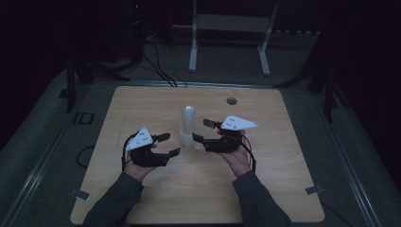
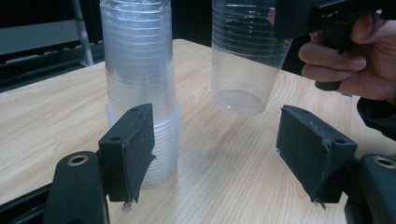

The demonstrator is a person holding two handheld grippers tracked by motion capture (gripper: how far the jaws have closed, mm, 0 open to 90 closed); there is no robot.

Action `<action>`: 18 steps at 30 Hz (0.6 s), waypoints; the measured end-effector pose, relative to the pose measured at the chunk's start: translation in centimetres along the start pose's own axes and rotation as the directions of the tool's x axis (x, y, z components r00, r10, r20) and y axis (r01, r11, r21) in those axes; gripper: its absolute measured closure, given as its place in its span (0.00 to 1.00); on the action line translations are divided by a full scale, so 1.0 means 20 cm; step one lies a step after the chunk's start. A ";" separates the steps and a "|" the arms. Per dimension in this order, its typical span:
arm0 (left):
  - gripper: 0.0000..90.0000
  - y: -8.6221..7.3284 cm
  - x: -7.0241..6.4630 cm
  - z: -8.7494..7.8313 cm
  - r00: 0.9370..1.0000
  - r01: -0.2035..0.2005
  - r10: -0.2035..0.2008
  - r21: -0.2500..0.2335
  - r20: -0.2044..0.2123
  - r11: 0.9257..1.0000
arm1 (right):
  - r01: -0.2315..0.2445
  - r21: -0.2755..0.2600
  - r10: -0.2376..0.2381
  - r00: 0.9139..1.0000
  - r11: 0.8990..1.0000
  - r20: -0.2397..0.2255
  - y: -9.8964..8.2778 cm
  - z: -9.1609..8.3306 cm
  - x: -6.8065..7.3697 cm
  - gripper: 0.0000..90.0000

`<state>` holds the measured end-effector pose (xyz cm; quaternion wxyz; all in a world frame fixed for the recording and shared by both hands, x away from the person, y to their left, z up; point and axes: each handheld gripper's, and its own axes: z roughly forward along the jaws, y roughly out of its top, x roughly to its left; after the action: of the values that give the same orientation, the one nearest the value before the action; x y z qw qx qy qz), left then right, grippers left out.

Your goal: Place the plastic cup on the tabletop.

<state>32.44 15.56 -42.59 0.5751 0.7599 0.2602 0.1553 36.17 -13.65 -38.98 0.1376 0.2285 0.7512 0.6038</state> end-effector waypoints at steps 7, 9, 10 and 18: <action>0.31 0.00 0.00 0.00 1.000 0.000 0.000 -0.001 0.001 1.000 | -0.005 0.005 0.005 1.000 1.000 0.005 -0.02 -0.01 -0.01 0.32; 0.31 0.00 0.00 0.00 1.000 0.000 0.000 0.001 0.000 1.000 | -0.010 0.005 0.010 1.000 1.000 0.007 -0.02 -0.01 -0.01 0.32; 0.31 0.00 0.00 0.00 1.000 0.001 -0.001 0.000 0.001 1.000 | -0.008 0.005 0.008 1.000 1.000 0.008 -0.02 -0.01 -0.02 0.32; 0.31 0.00 0.00 0.00 1.000 0.002 -0.002 -0.003 -0.005 1.000 | -0.017 0.013 0.017 1.000 1.000 0.013 -0.04 -0.02 -0.03 0.32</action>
<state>32.44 15.62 -42.63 0.5756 0.7584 0.2624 0.1570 36.28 -14.42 -39.75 0.1357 0.2394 0.7522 0.5987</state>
